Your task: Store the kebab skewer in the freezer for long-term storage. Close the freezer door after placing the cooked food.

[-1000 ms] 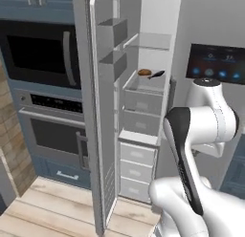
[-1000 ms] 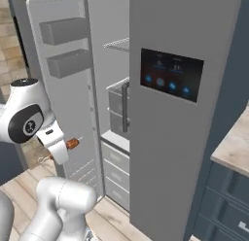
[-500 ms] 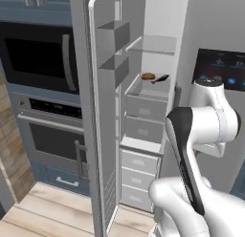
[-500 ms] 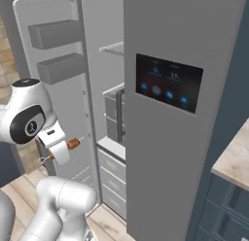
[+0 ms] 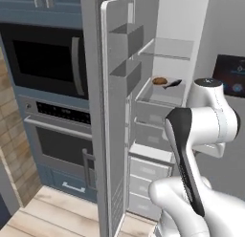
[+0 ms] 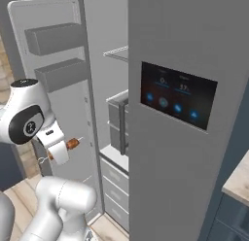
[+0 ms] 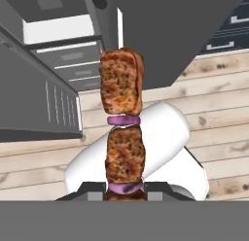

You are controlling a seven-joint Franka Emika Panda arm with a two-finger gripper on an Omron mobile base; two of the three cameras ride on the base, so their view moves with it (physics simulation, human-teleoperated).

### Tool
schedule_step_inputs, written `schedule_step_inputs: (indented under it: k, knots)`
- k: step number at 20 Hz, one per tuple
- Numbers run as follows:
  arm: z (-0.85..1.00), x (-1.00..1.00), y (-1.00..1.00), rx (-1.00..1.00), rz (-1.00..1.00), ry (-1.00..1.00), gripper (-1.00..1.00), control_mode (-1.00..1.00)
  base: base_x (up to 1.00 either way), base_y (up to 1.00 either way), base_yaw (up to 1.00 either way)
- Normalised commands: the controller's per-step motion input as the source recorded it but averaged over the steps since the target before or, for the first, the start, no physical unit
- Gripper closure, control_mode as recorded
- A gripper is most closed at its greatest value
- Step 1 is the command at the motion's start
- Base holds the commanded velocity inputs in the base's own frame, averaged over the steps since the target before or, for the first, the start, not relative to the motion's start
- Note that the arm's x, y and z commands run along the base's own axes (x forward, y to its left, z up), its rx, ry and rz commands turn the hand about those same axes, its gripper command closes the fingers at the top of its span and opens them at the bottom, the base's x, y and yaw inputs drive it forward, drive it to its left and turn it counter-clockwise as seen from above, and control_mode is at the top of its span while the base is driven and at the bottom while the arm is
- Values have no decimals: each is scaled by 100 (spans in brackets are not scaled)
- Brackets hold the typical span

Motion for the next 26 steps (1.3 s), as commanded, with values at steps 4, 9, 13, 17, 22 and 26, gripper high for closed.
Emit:
schedule_step_inputs:
  k: [4, 9, 13, 17, 22, 26]
  knots:
    - [0, 0, 0, 0, 0, 0, 100, 100, 62, 3, 6]
    - [0, 0, 0, 0, 0, 0, 100, 100, 58, 9, 0]
    - [0, 0, 0, 0, 0, 0, 100, 100, 59, 2, 0]
    - [0, 0, 0, 0, 0, 0, 100, 100, 55, 0, 0]
    - [0, 0, 0, 0, 0, 0, 100, 100, 53, 5, 0]
    - [0, 0, 0, 0, 0, 0, 100, 100, 24, 1, 0]
